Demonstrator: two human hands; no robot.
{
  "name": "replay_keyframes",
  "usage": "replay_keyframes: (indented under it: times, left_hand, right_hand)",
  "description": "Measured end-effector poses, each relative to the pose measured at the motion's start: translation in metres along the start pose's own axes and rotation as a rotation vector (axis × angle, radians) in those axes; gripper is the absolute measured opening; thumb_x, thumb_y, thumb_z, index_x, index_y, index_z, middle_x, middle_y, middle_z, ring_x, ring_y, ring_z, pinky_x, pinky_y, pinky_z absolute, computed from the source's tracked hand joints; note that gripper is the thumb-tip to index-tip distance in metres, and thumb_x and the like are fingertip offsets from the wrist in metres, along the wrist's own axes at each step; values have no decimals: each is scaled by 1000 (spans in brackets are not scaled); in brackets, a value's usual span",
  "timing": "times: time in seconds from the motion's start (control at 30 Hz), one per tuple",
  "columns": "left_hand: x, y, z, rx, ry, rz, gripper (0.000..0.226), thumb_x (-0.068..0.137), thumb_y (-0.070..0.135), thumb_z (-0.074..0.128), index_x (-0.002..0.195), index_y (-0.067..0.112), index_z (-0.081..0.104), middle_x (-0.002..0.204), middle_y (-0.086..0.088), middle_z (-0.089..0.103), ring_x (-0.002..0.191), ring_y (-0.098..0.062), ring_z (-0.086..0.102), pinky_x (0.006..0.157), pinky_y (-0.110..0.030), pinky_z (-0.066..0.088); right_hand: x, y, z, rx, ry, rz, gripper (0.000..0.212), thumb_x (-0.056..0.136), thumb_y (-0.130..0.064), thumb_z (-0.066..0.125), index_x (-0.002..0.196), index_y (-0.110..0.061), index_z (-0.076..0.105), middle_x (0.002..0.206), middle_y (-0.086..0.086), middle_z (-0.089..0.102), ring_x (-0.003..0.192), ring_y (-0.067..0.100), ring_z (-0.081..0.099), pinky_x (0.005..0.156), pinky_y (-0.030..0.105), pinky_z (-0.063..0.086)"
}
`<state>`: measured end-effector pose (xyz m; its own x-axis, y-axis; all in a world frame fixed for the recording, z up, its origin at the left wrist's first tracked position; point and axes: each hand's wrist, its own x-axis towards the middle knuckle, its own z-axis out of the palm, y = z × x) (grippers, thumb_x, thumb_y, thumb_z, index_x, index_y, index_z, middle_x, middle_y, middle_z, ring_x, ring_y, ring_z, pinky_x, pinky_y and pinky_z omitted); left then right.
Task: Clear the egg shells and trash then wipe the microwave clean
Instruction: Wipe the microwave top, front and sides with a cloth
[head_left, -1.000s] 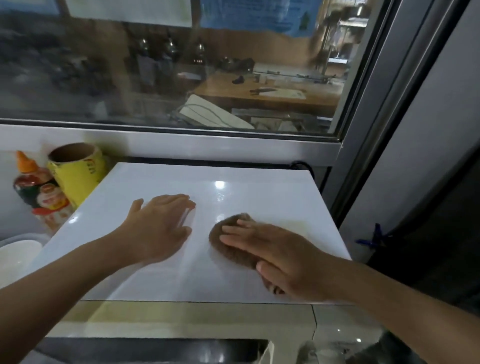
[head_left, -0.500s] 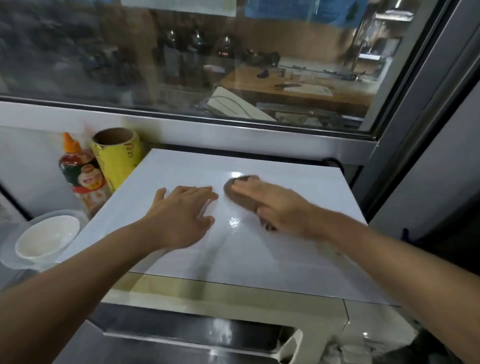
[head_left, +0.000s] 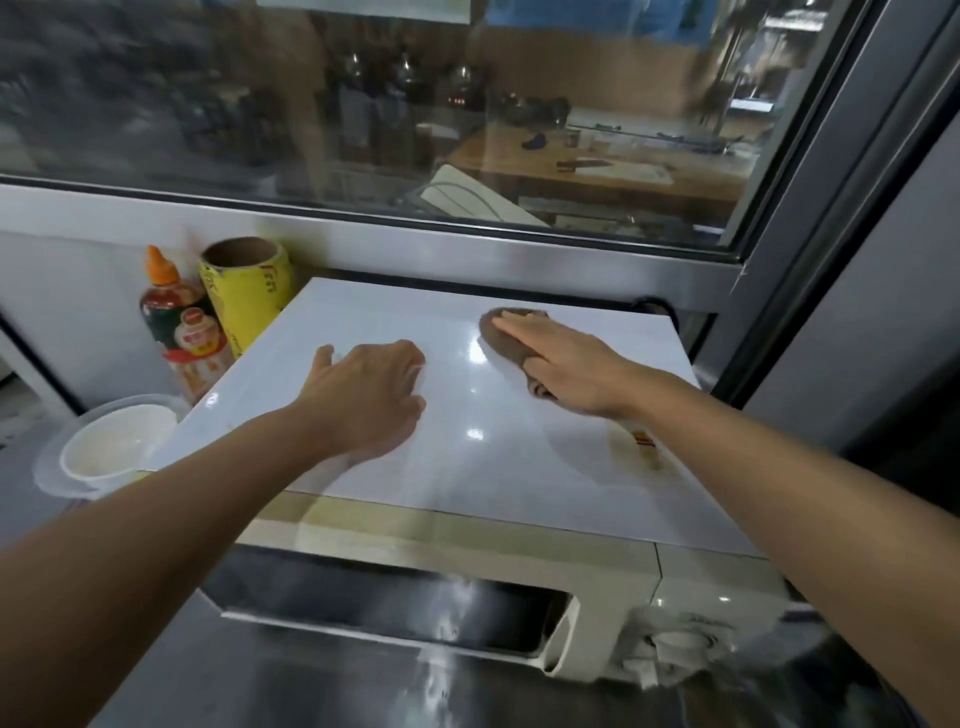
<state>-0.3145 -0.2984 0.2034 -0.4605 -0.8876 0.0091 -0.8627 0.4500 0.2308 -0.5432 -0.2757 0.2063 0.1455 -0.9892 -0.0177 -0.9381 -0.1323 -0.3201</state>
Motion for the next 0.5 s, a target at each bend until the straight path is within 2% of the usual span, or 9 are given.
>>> replay_keyframes:
  times: [0.07, 0.13, 0.23, 0.27, 0.33, 0.4, 0.43, 0.5]
  left_hand:
    - [-13, 4, -3, 4, 59, -6, 35, 93, 33, 44, 127, 26, 43, 130, 3, 53, 124, -19, 44, 109, -47, 17]
    - [-32, 4, -4, -6, 86, 13, 33, 93, 32, 43, 126, 27, 46, 133, 5, 52, 126, -17, 43, 110, -45, 17]
    - [-62, 2, -1, 18, 72, 54, 34, 94, 27, 44, 127, 26, 48, 135, 9, 50, 129, -15, 39, 111, -45, 18]
    - [-70, 0, 1, 38, 60, 63, 35, 94, 26, 43, 129, 25, 47, 137, 10, 48, 131, -15, 37, 111, -46, 17]
    - [-79, -3, 5, 53, 44, 72, 38, 96, 26, 41, 134, 26, 43, 143, 12, 42, 134, -15, 32, 111, -49, 16]
    - [-79, -5, 7, 19, 26, 55, 40, 97, 27, 39, 137, 29, 41, 149, 13, 34, 137, -16, 28, 112, -51, 15]
    - [-78, -6, 7, 8, 14, 49, 41, 96, 27, 38, 138, 29, 40, 150, 14, 32, 138, -16, 27, 112, -52, 14]
    - [-76, -8, 8, -3, 0, 51, 42, 96, 28, 38, 139, 30, 39, 152, 14, 29, 138, -16, 26, 112, -52, 13]
  right_hand:
    - [-28, -19, 6, -58, -42, -95, 58, 98, -14, 36, 149, -30, 15, 157, -5, 17, 138, 16, 28, 105, 25, 22]
    - [-61, -37, 19, -51, -51, -204, 59, 98, -17, 37, 150, -29, 13, 158, -8, 13, 144, 10, 12, 115, 25, 12]
    - [-109, -58, 35, -30, -30, -248, 59, 98, -21, 38, 149, -30, 12, 157, -11, 12, 145, 8, 6, 115, 23, 6]
    - [-123, -63, 41, -66, 3, -266, 59, 97, -23, 40, 149, -28, 14, 157, -10, 14, 145, 11, 10, 113, 23, 7]
    - [-148, -69, 52, -253, 79, -303, 64, 89, -31, 50, 147, -21, 24, 153, -3, 28, 139, 21, 31, 109, 28, 24]
    - [-161, -62, 53, -359, 125, -260, 74, 79, -39, 63, 142, -17, 33, 146, 1, 42, 128, 24, 48, 103, 33, 37]
    - [-166, -53, 52, -370, 143, -220, 75, 77, -45, 62, 141, -18, 34, 143, 1, 45, 125, 24, 51, 102, 35, 37]
    - [-174, -41, 45, -334, 183, -108, 73, 80, -57, 48, 141, -19, 34, 142, 2, 46, 123, 24, 52, 101, 36, 32]
